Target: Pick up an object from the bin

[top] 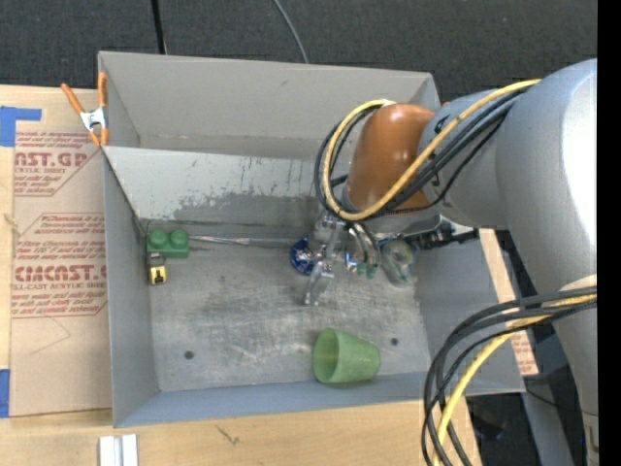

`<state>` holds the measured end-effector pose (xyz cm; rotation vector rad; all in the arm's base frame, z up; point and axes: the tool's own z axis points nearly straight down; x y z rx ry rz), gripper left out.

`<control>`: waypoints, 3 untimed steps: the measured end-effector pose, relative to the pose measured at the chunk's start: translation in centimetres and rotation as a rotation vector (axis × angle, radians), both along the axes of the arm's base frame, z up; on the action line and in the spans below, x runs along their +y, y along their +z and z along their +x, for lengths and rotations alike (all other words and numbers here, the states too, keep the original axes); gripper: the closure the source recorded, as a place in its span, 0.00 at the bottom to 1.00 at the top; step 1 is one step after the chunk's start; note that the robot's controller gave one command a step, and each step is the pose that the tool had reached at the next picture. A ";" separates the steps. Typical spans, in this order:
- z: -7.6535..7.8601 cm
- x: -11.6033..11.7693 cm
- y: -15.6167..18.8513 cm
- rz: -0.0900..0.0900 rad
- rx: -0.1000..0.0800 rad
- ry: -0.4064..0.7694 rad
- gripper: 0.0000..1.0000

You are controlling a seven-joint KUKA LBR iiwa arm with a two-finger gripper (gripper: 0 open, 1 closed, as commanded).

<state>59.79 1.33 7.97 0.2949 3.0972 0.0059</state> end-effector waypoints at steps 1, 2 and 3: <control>0.4 0.1 0.4 0.001 -0.017 0.002 1.00; 0.6 0.2 2.4 0.000 0.023 0.003 1.00; 0.8 0.3 9.3 0.000 0.021 0.004 1.00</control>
Offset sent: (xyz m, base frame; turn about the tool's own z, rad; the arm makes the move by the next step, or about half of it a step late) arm 0.0000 0.0000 0.0000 0.0000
